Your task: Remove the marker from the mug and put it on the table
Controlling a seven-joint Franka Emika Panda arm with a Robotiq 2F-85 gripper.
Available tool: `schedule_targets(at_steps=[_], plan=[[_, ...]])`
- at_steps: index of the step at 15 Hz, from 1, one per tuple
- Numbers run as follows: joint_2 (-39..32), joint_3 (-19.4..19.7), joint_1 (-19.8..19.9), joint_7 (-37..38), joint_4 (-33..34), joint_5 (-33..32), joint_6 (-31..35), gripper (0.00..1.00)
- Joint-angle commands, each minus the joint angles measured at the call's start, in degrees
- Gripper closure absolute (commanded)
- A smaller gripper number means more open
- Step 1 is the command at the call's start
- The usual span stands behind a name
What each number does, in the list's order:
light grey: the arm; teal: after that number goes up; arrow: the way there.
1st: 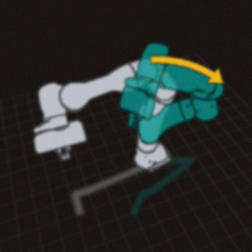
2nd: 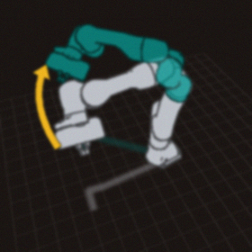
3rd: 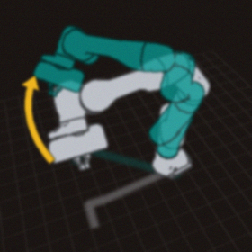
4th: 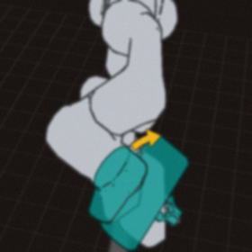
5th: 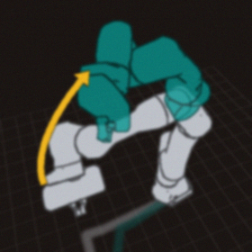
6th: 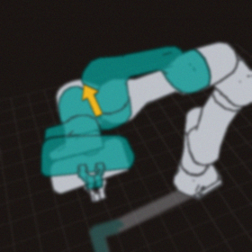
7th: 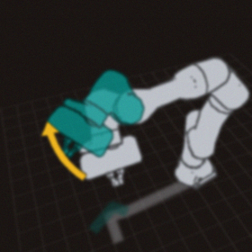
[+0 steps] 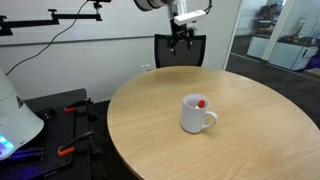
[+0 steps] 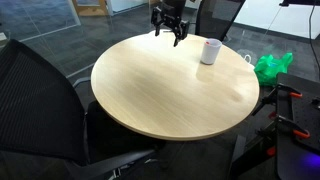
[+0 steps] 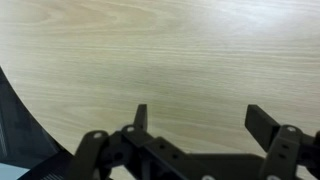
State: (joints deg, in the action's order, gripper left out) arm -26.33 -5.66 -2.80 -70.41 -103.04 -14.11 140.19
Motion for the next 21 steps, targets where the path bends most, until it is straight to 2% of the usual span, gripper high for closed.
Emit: schedule_targets(at_steps=[1,13,19,21], plan=[[-0.03,-0.38,0.31,0.16,0.13,-0.23,-0.17,0.0],[0.33,-0.62,0.54,0.58,0.34,0.66,-0.09,0.0],[3.2,-1.27,1.84,5.75,-1.72,6.87,6.1,0.0],[4.66,-0.28,1.34,10.39,-2.89,7.82,8.56,0.0]])
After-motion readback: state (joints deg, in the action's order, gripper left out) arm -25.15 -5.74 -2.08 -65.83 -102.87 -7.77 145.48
